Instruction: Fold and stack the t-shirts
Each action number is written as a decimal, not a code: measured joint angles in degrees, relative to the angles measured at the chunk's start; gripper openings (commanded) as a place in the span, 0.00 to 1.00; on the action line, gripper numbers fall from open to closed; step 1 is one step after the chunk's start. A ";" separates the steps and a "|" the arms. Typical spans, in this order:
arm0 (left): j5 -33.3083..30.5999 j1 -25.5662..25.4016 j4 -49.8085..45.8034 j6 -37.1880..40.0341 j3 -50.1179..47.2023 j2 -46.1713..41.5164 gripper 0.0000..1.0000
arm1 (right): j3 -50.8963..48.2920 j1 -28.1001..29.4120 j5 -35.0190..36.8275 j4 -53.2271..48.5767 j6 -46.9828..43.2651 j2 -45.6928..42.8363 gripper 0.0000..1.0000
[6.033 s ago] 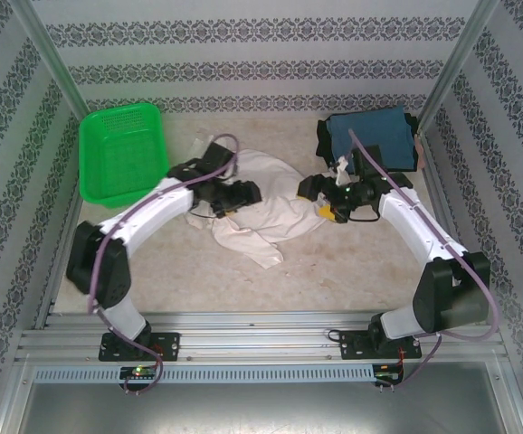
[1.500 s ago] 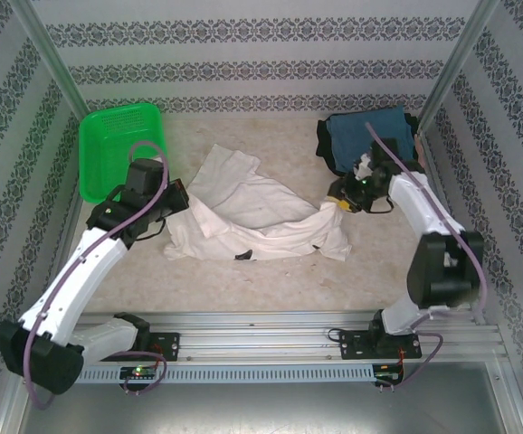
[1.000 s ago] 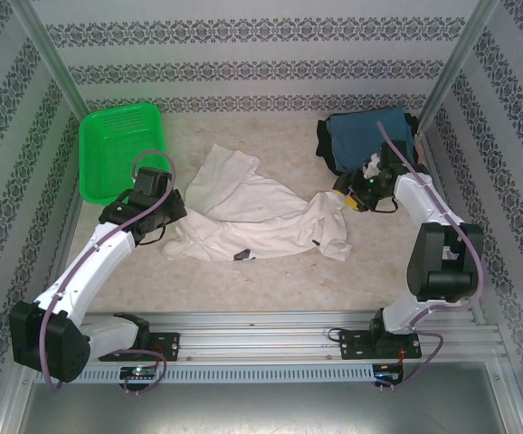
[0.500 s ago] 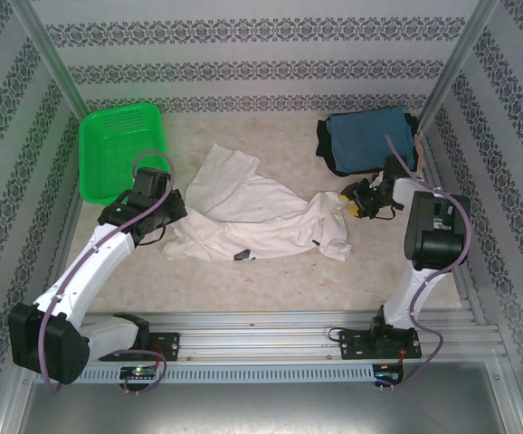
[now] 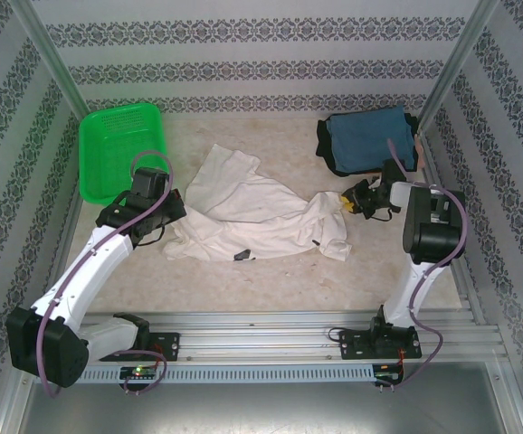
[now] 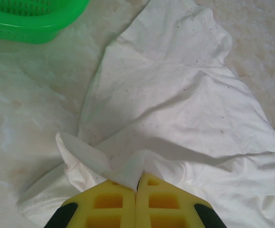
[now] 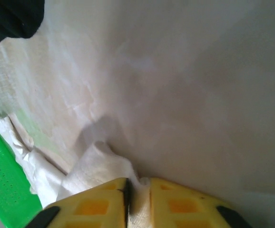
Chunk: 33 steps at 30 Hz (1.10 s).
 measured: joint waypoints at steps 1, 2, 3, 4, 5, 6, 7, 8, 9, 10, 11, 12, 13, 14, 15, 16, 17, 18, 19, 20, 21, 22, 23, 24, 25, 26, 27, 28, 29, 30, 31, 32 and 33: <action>0.00 0.02 0.00 0.11 0.00 0.00 0.00 | 0.26 0.00 -0.02 -0.07 0.20 0.13 0.09; -0.02 0.02 0.00 0.15 0.00 0.00 0.00 | 0.57 0.02 0.00 -0.07 0.09 0.17 0.08; -0.02 0.02 0.00 0.28 0.00 0.00 0.00 | 0.94 0.00 -0.02 -0.15 0.02 0.17 0.08; -0.02 0.02 0.00 0.33 0.00 0.00 0.00 | 1.51 0.00 -0.02 -0.46 -0.13 0.17 0.08; -0.02 0.02 0.00 0.35 0.00 0.00 0.00 | 1.95 0.00 0.00 -0.55 -0.33 0.17 0.07; 0.00 0.02 0.00 0.39 0.00 0.00 0.00 | 2.34 0.00 0.00 -0.76 -0.52 0.17 0.06; -0.02 0.00 0.00 0.46 0.00 0.00 0.00 | 2.54 0.00 0.00 -0.83 -0.76 0.17 0.04; 0.00 0.00 0.00 0.52 0.00 0.00 0.00 | 2.58 0.00 0.00 -1.01 -0.90 0.15 0.02; -0.02 0.00 0.00 0.57 0.00 0.00 0.00 | 2.58 0.00 0.02 -1.38 -1.01 0.15 0.00; -0.02 0.02 0.00 0.59 0.00 0.00 0.00 | 2.58 0.00 0.02 -1.75 -1.14 0.15 0.00; -0.02 0.02 0.00 0.72 0.00 0.00 0.00 | 2.58 -0.02 0.02 -2.10 -1.18 0.04 0.00; -0.02 0.02 0.00 0.79 0.02 0.00 0.00 | 2.56 -0.02 0.04 -2.56 -1.33 -0.28 0.00; -0.02 0.02 -0.04 0.98 0.17 0.00 0.00 | 2.56 -0.04 0.07 -3.19 -1.53 -0.98 0.00; -0.04 0.02 -0.09 1.09 0.44 0.00 0.00 | 2.56 -0.04 0.07 -3.98 -1.75 -1.84 0.00; -0.04 0.02 -0.37 1.27 1.05 0.00 0.00 | 2.58 -0.04 0.04 -4.81 -2.03 -3.23 0.00; -0.04 0.02 -0.68 1.49 2.12 0.02 0.00 | 2.82 -0.04 -0.02 -5.68 -2.27 -4.83 0.00; -0.04 0.02 -1.05 1.66 3.52 0.02 0.00 | 3.23 -0.04 -0.07 -6.62 -2.43 -6.43 0.00; -0.07 0.02 -1.42 1.86 5.18 0.04 0.00 | 3.98 -0.04 -0.35 -7.26 -2.49 -8.44 0.00; -0.04 0.07 -1.73 2.10 6.84 0.04 0.00 | 4.74 -0.04 -0.74 -7.80 -2.56 -10.10 0.00; -0.02 0.28 -2.10 2.47 9.68 0.22 0.00 | 6.29 -0.04 -1.62 -8.41 -2.64 -12.35 0.00; -0.04 0.57 -2.34 2.93 12.46 0.50 0.00 | 7.74 -0.07 -2.27 -8.74 -2.67 -14.25 0.00; -0.02 0.96 -2.40 3.23 14.71 0.72 0.00 | 8.98 -0.07 -2.91 -8.79 -2.64 -15.82 0.00; 0.00 1.51 -2.58 3.65 17.86 1.07 0.00 | 10.67 -0.20 -3.78 -8.87 -2.56 -17.68 0.00; 0.00 2.05 -2.62 4.11 20.76 1.40 0.00 | 12.63 -0.44 -4.87 -8.94 -2.38 -19.74 0.00; -0.02 2.45 -2.60 4.52 23.12 1.60 0.00 | 13.88 -0.63 -5.51 -8.74 -2.14 -20.98 0.00; -0.02 2.86 -2.78 4.96 25.62 1.88 0.00 | 15.39 -0.98 -6.49 -8.46 -1.57 -22.64 0.00; 0.02 3.21 -2.99 5.51 28.76 2.56 0.00 | 16.81 -1.40 -7.54 -7.96 -0.63 -24.09 0.00; 0.24 3.58 -3.02 5.90 31.41 3.26 0.00 | 17.86 -1.75 -8.33 -7.21 0.17 -25.11 0.00; 0.59 3.96 -2.97 6.36 34.29 4.13 0.00 | 18.99 -2.14 -9.29 -6.14 1.31 -26.23 0.00; 0.87 4.31 -2.47 6.75 36.92 4.94 0.00 | 20.15 -2.54 -10.27 -4.94 2.64 -27.34 0.00; 1.14 4.59 -2.67 7.34 39.39 5.79 0.00 | 21.24 -2.93 -11.17 -3.72 3.96 -28.13 0.00; 1.40 4.72 -3.17 7.93 42.40 6.97 0.00 | 22.49 -3.39 -12.07 -2.58 5.57 -28.74 0.00; 1.55 4.83 -2.97 8.81 46.34 8.68 0.00 | 23.93 -3.76 -12.87 -1.18 7.08 -29.27 0.00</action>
